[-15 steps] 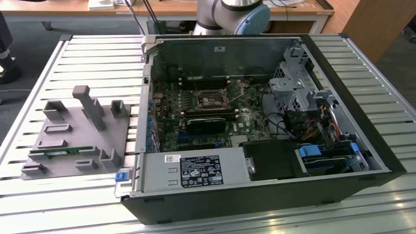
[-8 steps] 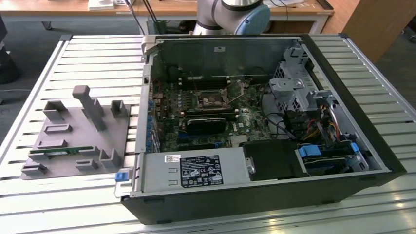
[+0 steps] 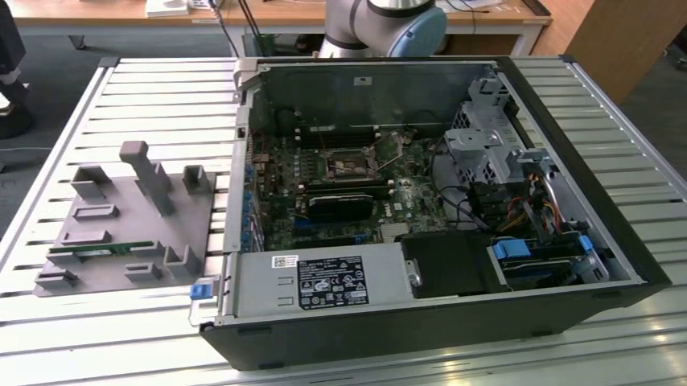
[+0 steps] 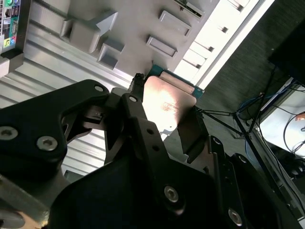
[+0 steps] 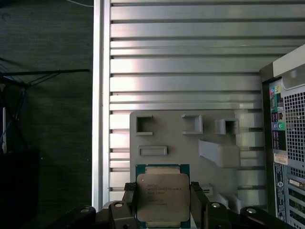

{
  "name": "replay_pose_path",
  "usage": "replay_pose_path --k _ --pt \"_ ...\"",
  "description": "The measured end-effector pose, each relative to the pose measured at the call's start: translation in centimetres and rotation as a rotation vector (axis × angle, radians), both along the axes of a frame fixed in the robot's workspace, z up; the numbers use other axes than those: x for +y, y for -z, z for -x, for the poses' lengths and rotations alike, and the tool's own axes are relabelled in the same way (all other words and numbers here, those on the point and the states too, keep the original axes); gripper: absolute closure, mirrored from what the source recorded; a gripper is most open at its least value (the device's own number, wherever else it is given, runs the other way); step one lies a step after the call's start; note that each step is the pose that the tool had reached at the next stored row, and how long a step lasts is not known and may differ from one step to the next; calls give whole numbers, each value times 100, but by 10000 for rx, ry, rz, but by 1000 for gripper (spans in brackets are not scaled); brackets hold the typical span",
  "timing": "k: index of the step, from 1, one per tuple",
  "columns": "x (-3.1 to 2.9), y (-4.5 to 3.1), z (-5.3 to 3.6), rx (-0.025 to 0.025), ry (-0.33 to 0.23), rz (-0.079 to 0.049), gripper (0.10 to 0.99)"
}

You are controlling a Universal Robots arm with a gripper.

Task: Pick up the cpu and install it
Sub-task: 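Pick up the cpu and move it towards the insertion slot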

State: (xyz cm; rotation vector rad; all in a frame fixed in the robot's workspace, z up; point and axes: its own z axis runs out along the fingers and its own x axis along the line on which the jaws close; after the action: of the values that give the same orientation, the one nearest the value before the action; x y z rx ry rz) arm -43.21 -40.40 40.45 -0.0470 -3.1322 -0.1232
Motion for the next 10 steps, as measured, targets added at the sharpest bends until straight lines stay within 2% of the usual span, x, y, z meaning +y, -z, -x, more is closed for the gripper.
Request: replay_pose_path --k 10 --pt "0 1 -135 0 0 0 549"
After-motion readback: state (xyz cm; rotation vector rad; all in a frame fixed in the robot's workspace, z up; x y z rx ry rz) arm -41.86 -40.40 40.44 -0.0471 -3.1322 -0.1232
